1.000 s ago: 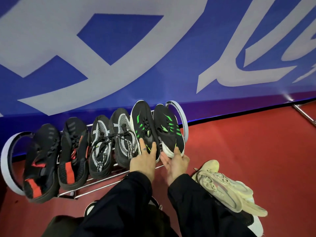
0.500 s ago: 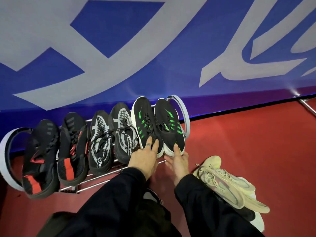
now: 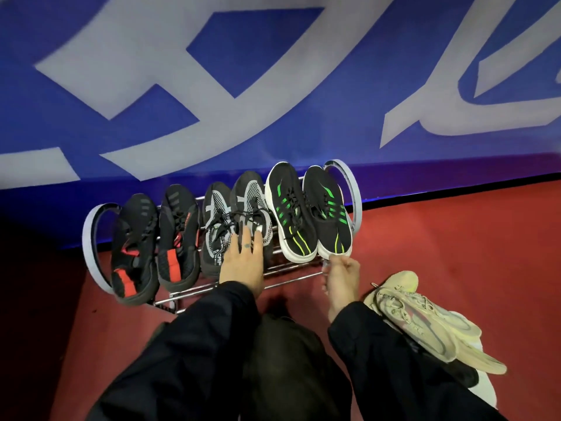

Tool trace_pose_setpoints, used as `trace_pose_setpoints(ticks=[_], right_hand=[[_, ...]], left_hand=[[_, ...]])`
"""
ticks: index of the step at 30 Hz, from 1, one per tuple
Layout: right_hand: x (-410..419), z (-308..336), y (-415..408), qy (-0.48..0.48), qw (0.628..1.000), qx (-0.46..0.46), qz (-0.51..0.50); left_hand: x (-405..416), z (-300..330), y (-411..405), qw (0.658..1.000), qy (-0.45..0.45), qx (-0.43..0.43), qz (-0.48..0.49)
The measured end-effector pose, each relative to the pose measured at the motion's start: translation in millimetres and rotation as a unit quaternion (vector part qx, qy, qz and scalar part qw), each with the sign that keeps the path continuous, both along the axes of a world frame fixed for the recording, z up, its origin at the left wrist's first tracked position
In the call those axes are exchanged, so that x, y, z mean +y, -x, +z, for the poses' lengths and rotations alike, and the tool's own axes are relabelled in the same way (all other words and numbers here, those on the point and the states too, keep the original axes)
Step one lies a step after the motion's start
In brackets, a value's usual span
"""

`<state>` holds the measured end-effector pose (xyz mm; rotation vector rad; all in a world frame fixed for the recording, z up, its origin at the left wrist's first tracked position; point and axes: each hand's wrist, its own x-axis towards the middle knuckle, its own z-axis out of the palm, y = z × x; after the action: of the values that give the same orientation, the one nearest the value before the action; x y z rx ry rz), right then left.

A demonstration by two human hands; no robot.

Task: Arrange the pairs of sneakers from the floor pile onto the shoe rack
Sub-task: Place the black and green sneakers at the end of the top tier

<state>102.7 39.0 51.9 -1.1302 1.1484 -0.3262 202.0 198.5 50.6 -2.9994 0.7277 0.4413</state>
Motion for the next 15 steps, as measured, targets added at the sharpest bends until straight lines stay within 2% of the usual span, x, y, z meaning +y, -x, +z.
trace_pose_setpoints(ticks=[2,5,6,8,10,11,13,15], right_hand=[[5,6,-2,0.102,0.993,0.009,0.058],[30,15,-20,0.185,0.951,0.006,0.247],[39,18,-28,0.231,0.920,0.018,0.316],[55,14,-43,0.361,0.822,0.061,0.437],[66,7,-52,0.467,0.712,0.101,0.515],[70,5,-55,0.501,0.673,0.112,0.532],[73,-1,-56,0.539,0.635,0.135,0.536],[74,-8,-56,0.569,0.622,0.151,0.516]], left_hand=[[5,2,-4,0.999,0.035,-0.010,-0.024],[24,14,-11,0.997,0.019,-0.044,-0.059],[32,17,-14,0.995,-0.002,-0.077,-0.058],[49,17,-19,0.994,-0.043,-0.093,-0.034],[60,14,-24,0.997,-0.063,-0.045,0.001],[64,13,-24,0.998,-0.063,-0.022,0.016],[68,10,-24,0.998,-0.047,-0.020,0.037],[68,9,-25,0.997,-0.021,-0.045,0.059]])
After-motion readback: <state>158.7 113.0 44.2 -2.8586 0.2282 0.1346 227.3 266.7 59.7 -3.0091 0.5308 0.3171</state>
